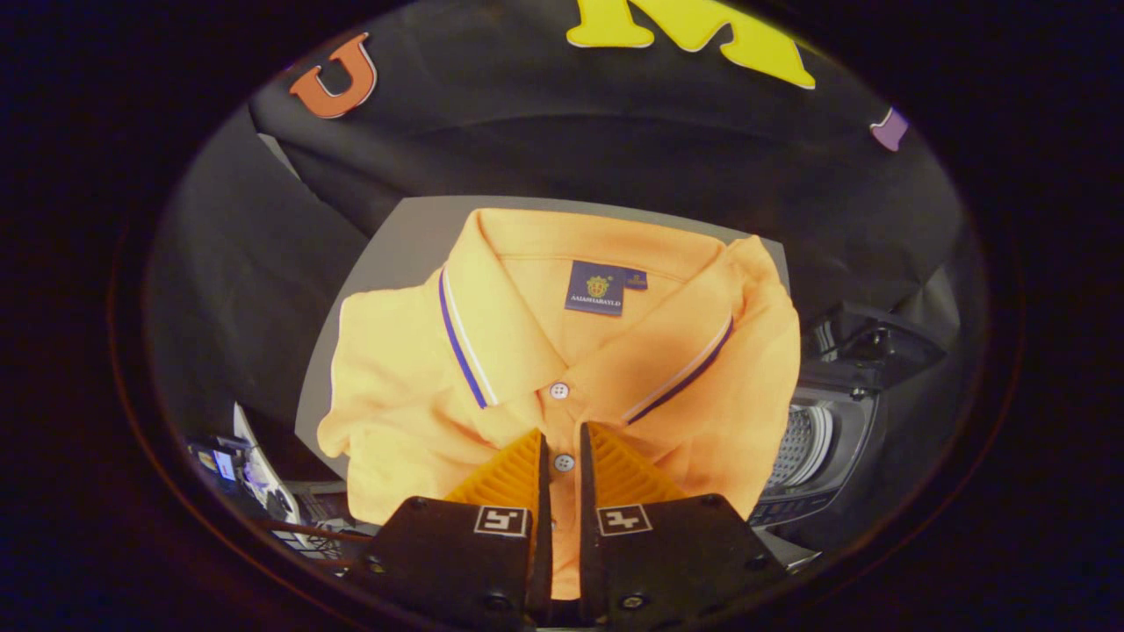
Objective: Put the clothes into the washing machine and then close the washing machine lid.
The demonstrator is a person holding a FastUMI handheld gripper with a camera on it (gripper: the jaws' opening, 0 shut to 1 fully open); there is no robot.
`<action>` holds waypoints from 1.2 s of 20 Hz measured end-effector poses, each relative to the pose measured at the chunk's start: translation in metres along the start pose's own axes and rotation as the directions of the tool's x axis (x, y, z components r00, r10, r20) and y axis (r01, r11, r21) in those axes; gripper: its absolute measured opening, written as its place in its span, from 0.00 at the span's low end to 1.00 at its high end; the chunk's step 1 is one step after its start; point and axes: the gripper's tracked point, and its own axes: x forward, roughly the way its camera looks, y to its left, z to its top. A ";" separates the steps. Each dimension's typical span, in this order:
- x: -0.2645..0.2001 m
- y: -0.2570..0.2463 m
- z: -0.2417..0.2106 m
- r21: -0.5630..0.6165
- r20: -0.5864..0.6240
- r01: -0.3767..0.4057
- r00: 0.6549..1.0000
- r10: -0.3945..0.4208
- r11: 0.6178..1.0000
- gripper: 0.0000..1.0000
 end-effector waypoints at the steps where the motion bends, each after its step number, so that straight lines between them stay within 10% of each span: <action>1: 0.000 0.001 -0.001 -0.004 -0.001 0.001 1.000 -0.001 1.000 0.14; 24: -0.064 0.001 0.014 0.120 0.092 -0.125 0.989 0.115 0.985 0.10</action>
